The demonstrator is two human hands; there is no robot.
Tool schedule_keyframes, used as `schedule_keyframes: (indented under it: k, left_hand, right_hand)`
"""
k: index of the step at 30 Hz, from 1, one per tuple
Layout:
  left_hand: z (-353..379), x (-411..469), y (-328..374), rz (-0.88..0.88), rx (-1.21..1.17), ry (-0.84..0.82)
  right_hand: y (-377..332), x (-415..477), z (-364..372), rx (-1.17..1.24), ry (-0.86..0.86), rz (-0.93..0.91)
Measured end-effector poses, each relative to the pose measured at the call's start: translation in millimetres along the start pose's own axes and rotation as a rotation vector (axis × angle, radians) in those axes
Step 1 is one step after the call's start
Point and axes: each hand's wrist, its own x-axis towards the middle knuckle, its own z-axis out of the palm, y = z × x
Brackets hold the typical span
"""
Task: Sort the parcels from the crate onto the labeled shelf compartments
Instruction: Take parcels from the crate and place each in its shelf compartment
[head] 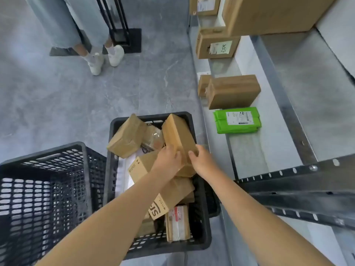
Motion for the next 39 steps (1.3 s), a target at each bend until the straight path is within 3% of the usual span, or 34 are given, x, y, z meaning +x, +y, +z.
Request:
schedule_keyframes:
  k: [4,11,16,26,29,33,39]
  left_hand:
    - [29,3,-9,-0.075,-0.173,0.03]
    - [30,-6,-11,-0.205,-0.429,0.115]
    - [9,-36,-14,-0.263,-0.571,0.184]
    - [-73,-135,26,-0.041,-0.759,0.301]
    - [-111,-164,46,0.057,-0.707,0.288]
    - [-147,-198,59,0.165,-0.627,0.309]
    - [-192,-236,71,0.213,-0.725,0.303]
  right_hand:
    - [9,12,5,0.106,0.04,0.071]
    - [13,-5,26,0.497,0.013,0.222]
    - [0,-37,29,0.652,0.03,0.184]
    - [-80,-139,-42,0.675,-0.033,-0.089]
    - [-109,-174,-69,0.647,-0.002,-0.165]
    - [-135,-216,-99,0.561,0.04,-0.289]
    - [-160,-259,-117,0.405,-0.004,-0.39]
